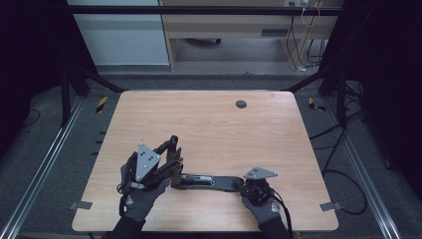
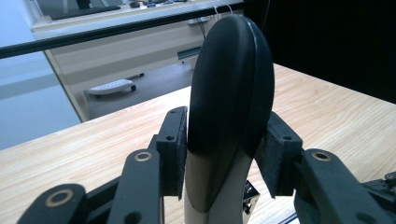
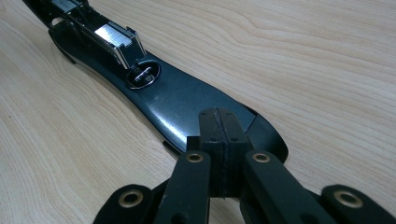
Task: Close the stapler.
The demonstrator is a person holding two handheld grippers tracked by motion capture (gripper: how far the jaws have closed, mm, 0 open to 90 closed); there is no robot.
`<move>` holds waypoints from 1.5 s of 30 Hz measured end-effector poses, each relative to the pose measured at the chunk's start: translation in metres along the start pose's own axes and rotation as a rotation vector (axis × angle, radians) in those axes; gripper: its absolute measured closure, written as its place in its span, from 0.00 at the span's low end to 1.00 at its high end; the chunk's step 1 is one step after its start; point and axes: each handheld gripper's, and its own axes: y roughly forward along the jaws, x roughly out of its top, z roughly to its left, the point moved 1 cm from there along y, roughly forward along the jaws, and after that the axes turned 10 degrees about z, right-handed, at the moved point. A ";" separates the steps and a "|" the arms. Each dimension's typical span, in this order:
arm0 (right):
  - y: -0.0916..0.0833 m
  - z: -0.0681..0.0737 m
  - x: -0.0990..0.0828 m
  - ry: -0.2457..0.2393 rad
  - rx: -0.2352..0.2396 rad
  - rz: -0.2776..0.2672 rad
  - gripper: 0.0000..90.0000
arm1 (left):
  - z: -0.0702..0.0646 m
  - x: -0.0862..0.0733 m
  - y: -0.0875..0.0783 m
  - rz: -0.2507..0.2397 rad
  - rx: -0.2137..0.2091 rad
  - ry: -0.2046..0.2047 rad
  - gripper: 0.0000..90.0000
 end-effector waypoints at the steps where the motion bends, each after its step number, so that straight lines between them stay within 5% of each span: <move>1: 0.000 0.000 0.000 0.000 -0.002 0.002 1.00 | -0.001 0.000 0.001 0.000 -0.003 0.001 0.63; 13: 0.000 0.000 0.000 0.000 -0.001 0.002 1.00 | -0.020 0.003 0.011 0.013 -0.002 0.090 0.61; 45: 0.000 0.000 0.000 0.007 0.004 -0.002 1.00 | -0.047 0.005 0.030 0.030 -0.014 0.171 0.57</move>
